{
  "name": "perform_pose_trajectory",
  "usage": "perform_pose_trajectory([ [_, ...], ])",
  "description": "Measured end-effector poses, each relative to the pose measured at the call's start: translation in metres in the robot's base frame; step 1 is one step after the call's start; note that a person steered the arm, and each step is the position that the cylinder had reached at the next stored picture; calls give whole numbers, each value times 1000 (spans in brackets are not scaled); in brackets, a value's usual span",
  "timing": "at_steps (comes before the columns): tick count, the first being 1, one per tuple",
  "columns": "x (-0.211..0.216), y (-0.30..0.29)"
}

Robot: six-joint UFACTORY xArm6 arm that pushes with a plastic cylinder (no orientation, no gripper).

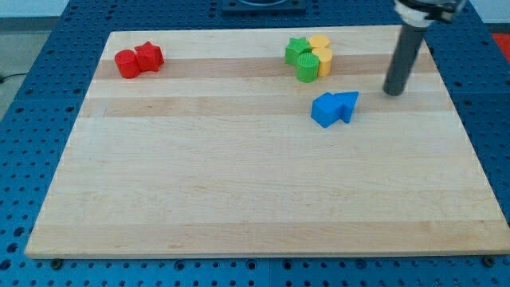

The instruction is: Slide the blue triangle at the bottom of the red star

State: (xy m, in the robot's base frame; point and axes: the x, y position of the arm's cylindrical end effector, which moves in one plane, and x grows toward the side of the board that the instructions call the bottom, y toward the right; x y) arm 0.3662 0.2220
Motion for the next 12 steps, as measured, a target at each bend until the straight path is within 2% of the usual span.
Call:
perform_pose_trajectory([
  [2, 41, 15],
  [3, 42, 12],
  [5, 52, -44],
  [7, 12, -64],
  [8, 35, -104],
  [10, 50, -113],
  [12, 55, -213],
])
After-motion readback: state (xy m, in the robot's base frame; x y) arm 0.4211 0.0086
